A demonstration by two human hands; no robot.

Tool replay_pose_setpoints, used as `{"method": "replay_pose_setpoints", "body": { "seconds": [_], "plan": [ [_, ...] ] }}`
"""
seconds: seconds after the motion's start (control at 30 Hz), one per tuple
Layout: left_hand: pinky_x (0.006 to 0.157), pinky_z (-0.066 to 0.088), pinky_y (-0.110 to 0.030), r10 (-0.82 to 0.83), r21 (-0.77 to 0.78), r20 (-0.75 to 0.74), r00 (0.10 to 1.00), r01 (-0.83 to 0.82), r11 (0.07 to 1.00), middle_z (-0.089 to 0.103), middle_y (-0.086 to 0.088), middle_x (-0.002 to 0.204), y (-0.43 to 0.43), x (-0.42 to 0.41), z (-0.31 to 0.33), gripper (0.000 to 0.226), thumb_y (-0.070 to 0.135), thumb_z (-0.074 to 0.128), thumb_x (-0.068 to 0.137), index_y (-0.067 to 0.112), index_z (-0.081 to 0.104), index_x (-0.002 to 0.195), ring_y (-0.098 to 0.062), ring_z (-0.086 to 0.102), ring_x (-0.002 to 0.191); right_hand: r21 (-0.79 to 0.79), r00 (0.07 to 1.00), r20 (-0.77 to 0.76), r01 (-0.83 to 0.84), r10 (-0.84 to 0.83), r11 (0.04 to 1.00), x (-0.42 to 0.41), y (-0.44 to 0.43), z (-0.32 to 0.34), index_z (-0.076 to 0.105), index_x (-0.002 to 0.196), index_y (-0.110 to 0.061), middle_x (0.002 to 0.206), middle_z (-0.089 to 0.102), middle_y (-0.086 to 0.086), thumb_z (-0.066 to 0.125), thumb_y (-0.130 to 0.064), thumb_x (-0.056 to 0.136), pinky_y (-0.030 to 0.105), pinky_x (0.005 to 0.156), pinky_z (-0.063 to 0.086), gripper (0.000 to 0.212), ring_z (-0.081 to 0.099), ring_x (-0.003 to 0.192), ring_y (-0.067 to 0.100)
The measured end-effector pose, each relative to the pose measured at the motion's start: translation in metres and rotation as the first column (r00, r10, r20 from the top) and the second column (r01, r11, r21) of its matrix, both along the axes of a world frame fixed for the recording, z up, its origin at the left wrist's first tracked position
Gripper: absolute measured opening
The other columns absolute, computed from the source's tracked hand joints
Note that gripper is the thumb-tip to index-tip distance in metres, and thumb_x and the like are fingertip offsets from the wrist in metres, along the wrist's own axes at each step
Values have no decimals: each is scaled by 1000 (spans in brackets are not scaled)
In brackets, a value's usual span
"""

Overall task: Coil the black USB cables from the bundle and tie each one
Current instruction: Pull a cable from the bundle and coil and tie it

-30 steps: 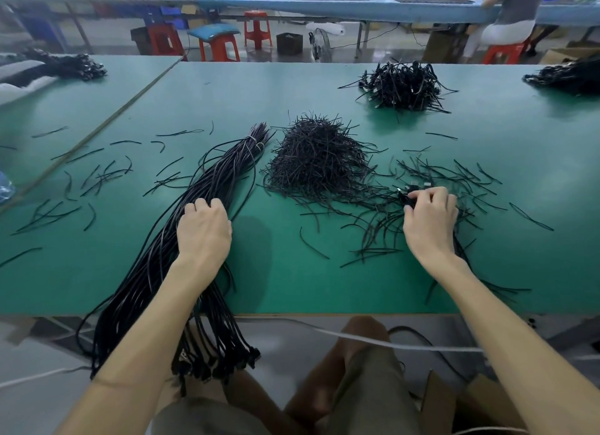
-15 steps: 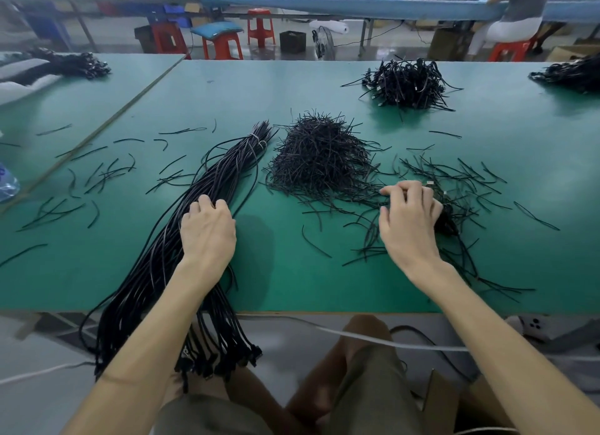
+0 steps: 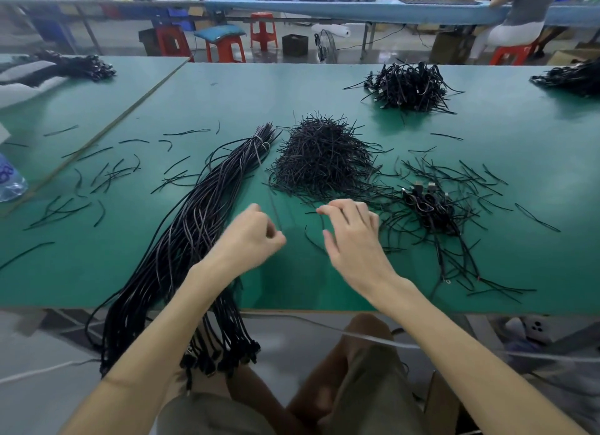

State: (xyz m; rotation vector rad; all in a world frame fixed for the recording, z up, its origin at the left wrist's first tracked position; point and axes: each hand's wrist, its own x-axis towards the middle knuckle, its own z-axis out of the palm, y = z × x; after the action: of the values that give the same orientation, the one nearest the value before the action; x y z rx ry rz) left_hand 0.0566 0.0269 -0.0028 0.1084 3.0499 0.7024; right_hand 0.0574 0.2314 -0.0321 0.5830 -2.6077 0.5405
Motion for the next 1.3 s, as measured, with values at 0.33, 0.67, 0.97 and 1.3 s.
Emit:
{"method": "replay_pose_setpoints", "body": {
  "seconds": [0.33,0.67,0.97,1.3],
  "plan": [
    [57,54,-30,-342,500,246,907,184,846,69,-11,84,-1,22,13,25,23,57,105,1,67,96,-22,64,60,-112,955,202,-197,217,974,5,-17,8,55,139,-12,111,70,2,42,16,83,35,99,40,64,60,102,24],
    [50,37,-21,-389,565,357,849,135,814,49,0,67,-42,18,4,34,27,48,109,10,63,85,-13,39,50,-345,928,356,240,-110,907,-31,23,23,59,111,-23,85,71,-9,36,5,99,40,103,35,38,64,100,19],
    [40,32,-15,-27,559,32,999,5,829,50,9,50,-1,-3,3,39,19,49,108,12,64,73,-5,38,36,-512,921,297,-69,251,857,5,-10,36,56,128,-20,107,67,-6,80,-14,83,30,102,42,51,63,102,9],
    [51,41,-23,-170,193,-24,985,172,966,68,13,62,20,2,-9,30,37,48,95,32,64,70,-4,56,49,134,997,-40,-65,71,989,13,2,54,61,131,-26,132,50,-4,71,-45,89,38,106,25,47,40,126,21]
  ]
}}
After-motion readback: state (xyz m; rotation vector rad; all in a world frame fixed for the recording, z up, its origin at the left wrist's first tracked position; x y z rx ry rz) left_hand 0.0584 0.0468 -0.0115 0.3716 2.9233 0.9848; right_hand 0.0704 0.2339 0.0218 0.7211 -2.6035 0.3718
